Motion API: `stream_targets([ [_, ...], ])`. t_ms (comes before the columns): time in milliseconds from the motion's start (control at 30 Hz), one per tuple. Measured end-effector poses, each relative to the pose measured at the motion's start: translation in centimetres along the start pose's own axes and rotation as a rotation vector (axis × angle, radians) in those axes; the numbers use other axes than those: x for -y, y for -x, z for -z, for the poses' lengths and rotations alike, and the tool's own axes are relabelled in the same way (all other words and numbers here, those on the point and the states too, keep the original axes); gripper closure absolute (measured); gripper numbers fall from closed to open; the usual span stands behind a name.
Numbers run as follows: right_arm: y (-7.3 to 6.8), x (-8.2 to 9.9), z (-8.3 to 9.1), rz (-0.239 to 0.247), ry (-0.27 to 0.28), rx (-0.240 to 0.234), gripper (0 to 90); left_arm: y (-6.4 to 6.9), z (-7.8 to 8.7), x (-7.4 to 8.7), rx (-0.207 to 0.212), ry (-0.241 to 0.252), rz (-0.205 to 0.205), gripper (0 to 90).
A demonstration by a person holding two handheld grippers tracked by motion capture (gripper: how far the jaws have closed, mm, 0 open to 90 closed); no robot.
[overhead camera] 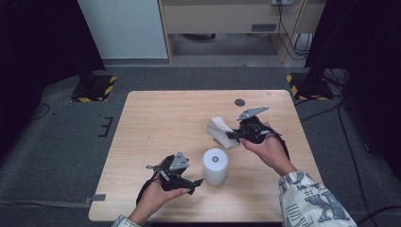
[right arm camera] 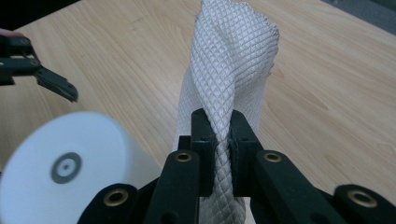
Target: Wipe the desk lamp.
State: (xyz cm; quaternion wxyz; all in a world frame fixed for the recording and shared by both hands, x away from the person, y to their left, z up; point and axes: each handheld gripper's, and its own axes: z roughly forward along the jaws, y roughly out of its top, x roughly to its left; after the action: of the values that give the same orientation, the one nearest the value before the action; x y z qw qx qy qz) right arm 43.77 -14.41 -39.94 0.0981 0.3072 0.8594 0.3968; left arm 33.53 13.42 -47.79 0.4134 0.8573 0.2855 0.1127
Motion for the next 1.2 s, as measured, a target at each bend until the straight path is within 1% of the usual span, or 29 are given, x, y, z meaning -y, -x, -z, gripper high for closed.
stream_targets([
  [67, -0.2, -0.1, 0.1, 0.003, 0.000, -0.004, 83.9, 0.2, -0.2, -0.1, 0.000, 0.000, -0.006, 7.3],
  [100, -0.7, -0.3, 0.3, 0.016, 0.008, -0.006, 83.9, 0.3, -0.3, -0.2, 0.002, 0.000, -0.005, 7.5],
  [133, -0.7, -0.3, 0.3, 0.016, 0.008, -0.006, 83.9, 0.3, -0.3, -0.2, 0.002, 0.000, -0.005, 7.7],
  [167, -1.3, -0.5, 0.6, 0.030, 0.014, -0.013, 83.8, 0.3, -0.5, -0.3, 0.004, 0.004, 0.000, 8.1],
  [233, -1.7, -0.6, 1.0, 0.037, 0.020, -0.023, 83.8, 0.3, -0.6, -0.5, 0.014, 0.018, 0.015, 8.9],
  [267, -2.0, -0.7, 1.3, 0.040, 0.024, -0.025, 83.8, 0.3, -0.6, -0.5, 0.014, 0.018, 0.015, 9.8],
  [300, -2.2, -0.8, 1.5, 0.045, 0.030, -0.028, 83.8, 0.5, -0.6, -0.7, 0.022, 0.029, 0.014, 10.8],
  [400, -3.0, -0.8, 2.1, 0.055, 0.036, -0.038, 83.8, 1.0, -0.7, -0.8, 0.022, 0.033, -0.001, 13.6],
  [433, -3.0, -0.8, 2.1, 0.055, 0.036, -0.038, 83.8, 1.0, -0.7, -0.8, 0.022, 0.033, -0.001, 14.6],
  [467, -3.6, -0.8, 2.3, 0.049, 0.043, -0.057, 83.8, 1.1, -0.6, -0.9, 0.018, 0.039, -0.006, 15.7],
  [500, -3.6, -0.8, 2.3, 0.049, 0.043, -0.057, 83.8, 1.1, -0.6, -0.9, 0.018, 0.039, -0.006, 17.1],
  [567, -4.2, -0.7, 2.3, 0.062, 0.031, -0.069, 83.8, 1.2, -0.6, -0.9, 0.021, 0.045, -0.007, 18.4],
  [633, -4.9, -0.5, 2.0, 0.065, 0.016, -0.089, 83.8, 1.2, -0.7, -0.9, 0.028, 0.047, -0.011, 20.4],
  [667, -5.3, -0.1, 1.6, 0.057, 0.007, -0.113, 83.8, 1.2, -0.6, -0.9, 0.029, 0.047, -0.012, 21.1],
  [700, -5.5, 0.0, 1.5, 0.052, -0.003, -0.126, 83.8, 1.1, -0.6, -0.9, 0.028, 0.048, -0.011, 21.2],
  [733, -5.6, 0.1, 1.3, 0.057, -0.008, -0.138, 83.8, 1.1, -0.6, -0.9, 0.028, 0.048, -0.011, 21.3],
  [800, -5.8, 0.4, 0.9, 0.045, -0.025, -0.161, 83.8, 1.1, -0.6, -0.9, 0.027, 0.050, -0.009, 21.9],
  [833, -5.8, 0.4, 0.9, 0.045, -0.025, -0.161, 83.8, 1.1, -0.6, -0.9, 0.026, 0.051, -0.010, 21.9],
  [867, -5.8, 0.5, 0.8, 0.043, -0.030, -0.172, 83.8, 1.1, -0.6, -0.9, 0.025, 0.051, -0.011, 22.0],
  [900, -5.9, 0.6, 0.8, 0.030, -0.034, -0.186, 83.8, 1.1, -0.6, -0.9, 0.024, 0.050, -0.011, 22.0],
  [1000, -6.0, 0.6, 0.8, 0.021, -0.032, -0.201, 83.8, 1.1, -0.6, -0.9, 0.023, 0.050, -0.010, 22.1],
  [1033, -6.1, 0.6, 0.9, 0.020, -0.039, -0.217, 83.7, 1.1, -0.6, -0.8, 0.022, 0.049, -0.012, 22.1],
  [1100, -6.2, 0.7, 1.0, 0.022, -0.040, -0.222, 83.7, 1.1, -0.6, -0.8, 0.021, 0.049, -0.012, 22.2],
  [1133, -6.3, 0.7, 0.9, 0.016, -0.049, -0.239, 83.6, 1.1, -0.7, -0.9, 0.022, 0.050, -0.010, 22.2],
  [1167, -6.2, 0.8, 0.8, 0.020, -0.061, -0.245, 83.4, 1.1, -0.7, -0.9, 0.022, 0.050, -0.010, 22.3],
  [1200, -6.3, 0.9, 0.6, 0.024, -0.076, -0.239, 83.0, 1.1, -0.7, -0.9, 0.024, 0.048, -0.011, 22.3],
])
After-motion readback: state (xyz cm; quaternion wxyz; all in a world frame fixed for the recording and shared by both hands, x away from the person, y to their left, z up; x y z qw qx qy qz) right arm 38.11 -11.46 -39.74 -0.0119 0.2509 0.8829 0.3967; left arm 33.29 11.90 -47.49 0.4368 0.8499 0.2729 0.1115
